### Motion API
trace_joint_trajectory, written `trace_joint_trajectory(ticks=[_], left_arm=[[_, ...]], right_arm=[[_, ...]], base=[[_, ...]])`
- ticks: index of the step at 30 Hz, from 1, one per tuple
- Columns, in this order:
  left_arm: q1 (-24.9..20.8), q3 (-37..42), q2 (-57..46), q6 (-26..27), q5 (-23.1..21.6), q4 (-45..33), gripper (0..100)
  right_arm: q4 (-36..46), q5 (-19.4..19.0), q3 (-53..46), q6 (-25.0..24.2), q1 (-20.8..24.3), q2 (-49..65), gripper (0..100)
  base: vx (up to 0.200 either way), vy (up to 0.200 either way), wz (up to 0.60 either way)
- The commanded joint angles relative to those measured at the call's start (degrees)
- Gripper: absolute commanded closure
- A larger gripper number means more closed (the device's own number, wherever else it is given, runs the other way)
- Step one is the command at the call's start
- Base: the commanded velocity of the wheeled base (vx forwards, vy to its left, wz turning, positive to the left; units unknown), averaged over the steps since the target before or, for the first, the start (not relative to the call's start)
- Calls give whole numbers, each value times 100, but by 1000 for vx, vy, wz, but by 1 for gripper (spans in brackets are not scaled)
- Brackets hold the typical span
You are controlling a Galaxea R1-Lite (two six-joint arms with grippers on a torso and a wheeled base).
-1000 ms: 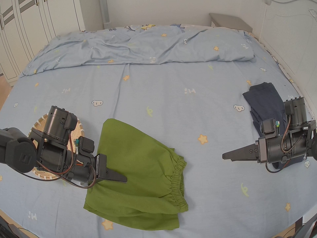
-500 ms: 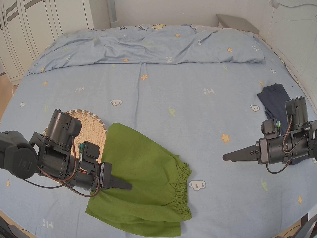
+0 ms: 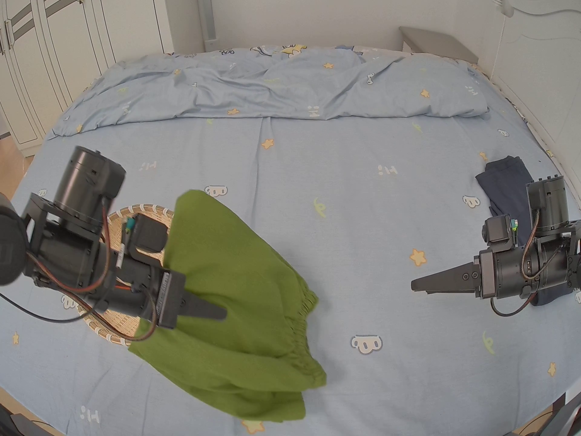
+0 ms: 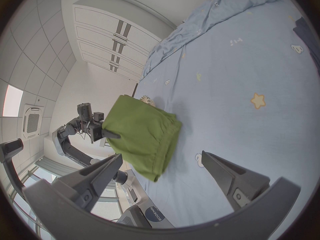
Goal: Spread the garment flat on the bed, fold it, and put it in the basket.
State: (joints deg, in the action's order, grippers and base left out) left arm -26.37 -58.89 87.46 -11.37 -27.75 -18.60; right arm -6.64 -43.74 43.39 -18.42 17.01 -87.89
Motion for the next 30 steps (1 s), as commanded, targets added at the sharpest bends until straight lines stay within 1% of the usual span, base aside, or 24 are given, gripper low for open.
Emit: trace_joint_trajectory(ticks=[1,5,7,8,9,11,12,13,14,16,17,19,21,22,23,26,27,30], left_arm=[[475,-272,-756,162,375,102,100],[800,-202,-1292,118,402,691,100],[800,-202,-1292,118,402,691,100],[1231,-149,-1442,100,322,1060,100],[1231,-149,-1442,100,322,1060,100],[1644,-105,-1424,91,296,1289,100],[1925,-70,-1363,91,287,1403,100],[1925,-70,-1363,91,287,1403,100],[2224,36,-1090,12,138,1509,100],[2681,194,-642,-119,-135,1649,100],[2997,273,-413,-146,-275,1790,100],[3419,422,-123,-155,-469,1975,100],[3727,633,0,-172,-583,2045,100],[3779,677,0,-181,-600,2027,100],[3955,853,-9,-251,-688,2001,100],[4087,1117,8,-286,-759,2045,100],[4254,1266,44,-295,-759,2027,100],[4395,1301,237,-295,-759,1992,100]], right_arm=[[-12,-12,12,-12,31,0,0],[-12,-3,-6,-12,84,-17,0],[-12,-3,-6,-12,84,-17,0],[-12,-3,-6,-12,92,0,0],[-12,-3,-6,-12,92,0,0],[-12,-3,-14,-12,101,9,0],[-12,-3,-14,-12,101,18,0],[-12,-3,-14,-12,110,18,0],[-4,-3,-14,-12,110,18,0],[-12,-3,-23,-12,119,18,0],[-12,-3,-23,-12,128,18,0],[-4,-3,-32,-12,180,27,0],[-4,-3,-32,-12,189,71,0],[5,-3,-32,-12,189,88,0],[5,-3,-50,-12,215,123,0],[-4,-3,-76,-12,286,150,0],[-4,-3,-85,-21,338,141,0],[-4,-3,-111,-21,391,141,0]], base=[[0,0,0],[0,0,0],[0,0,0],[0,0,0],[0,0,0],[0,0,0],[0,0,0],[0,0,0],[0,0,0],[0,0,0],[0,0,0],[0,0,0],[0,0,0],[0,0,0],[0,0,0],[0,0,0],[0,0,0],[0,0,0]])
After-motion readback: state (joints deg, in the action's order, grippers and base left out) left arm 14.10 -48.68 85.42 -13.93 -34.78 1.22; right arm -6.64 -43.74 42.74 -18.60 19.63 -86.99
